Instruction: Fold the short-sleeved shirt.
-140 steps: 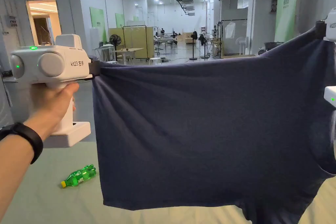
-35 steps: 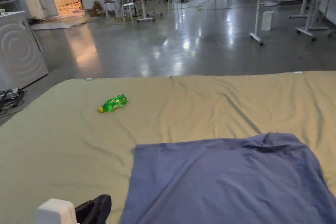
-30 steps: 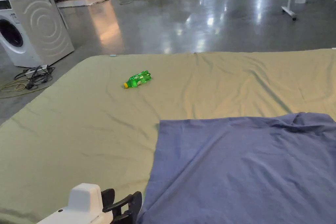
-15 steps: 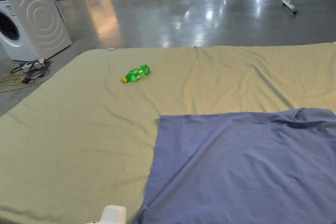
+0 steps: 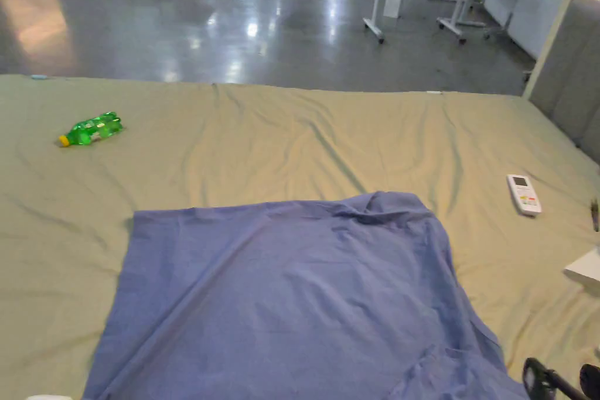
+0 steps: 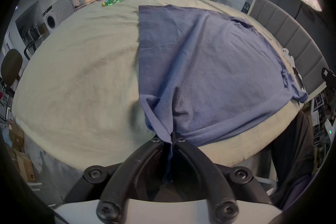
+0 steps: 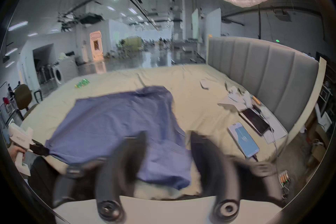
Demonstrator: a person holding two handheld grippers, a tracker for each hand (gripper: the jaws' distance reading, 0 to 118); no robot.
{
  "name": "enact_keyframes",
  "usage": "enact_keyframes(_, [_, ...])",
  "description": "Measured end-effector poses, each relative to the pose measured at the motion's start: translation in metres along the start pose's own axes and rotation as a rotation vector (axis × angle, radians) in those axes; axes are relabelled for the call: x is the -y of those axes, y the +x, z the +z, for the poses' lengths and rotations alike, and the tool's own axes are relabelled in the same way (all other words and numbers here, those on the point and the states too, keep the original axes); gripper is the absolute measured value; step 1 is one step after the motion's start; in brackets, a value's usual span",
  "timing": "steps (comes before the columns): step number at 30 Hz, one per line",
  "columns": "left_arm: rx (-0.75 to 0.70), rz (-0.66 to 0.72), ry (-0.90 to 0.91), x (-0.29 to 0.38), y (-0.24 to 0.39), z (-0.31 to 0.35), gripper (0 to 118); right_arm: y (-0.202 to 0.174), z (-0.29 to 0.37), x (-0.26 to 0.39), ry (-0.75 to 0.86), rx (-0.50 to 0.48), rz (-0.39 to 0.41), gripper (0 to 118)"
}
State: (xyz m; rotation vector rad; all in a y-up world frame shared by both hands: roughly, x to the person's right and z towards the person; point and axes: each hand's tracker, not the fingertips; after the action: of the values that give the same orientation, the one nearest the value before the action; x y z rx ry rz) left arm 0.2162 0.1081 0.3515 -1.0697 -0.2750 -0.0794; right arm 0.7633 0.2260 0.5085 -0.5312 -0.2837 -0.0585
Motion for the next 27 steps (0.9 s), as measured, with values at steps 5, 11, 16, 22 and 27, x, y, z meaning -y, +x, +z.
enact_keyframes(5, [-0.039,-0.038,-0.024,-0.002,0.002,-0.011,8,0.034,-0.041,0.024,-0.165,-0.006,-0.117,79])
enact_keyframes(11, [-0.040,-0.037,-0.027,0.000,0.004,-0.007,8,0.053,-0.093,0.060,-0.296,-0.045,-0.172,73])
enact_keyframes(16, [-0.039,-0.023,-0.021,0.003,0.004,-0.006,8,0.061,-0.106,0.074,-0.358,-0.116,-0.325,9])
enact_keyframes(22, [0.010,0.079,0.000,0.006,-0.003,-0.002,8,0.060,-0.097,0.076,-0.355,-0.125,-0.367,0])
enact_keyframes(27, [0.045,0.146,0.023,0.010,-0.015,0.003,8,0.056,-0.086,0.066,-0.310,-0.152,-0.385,0])
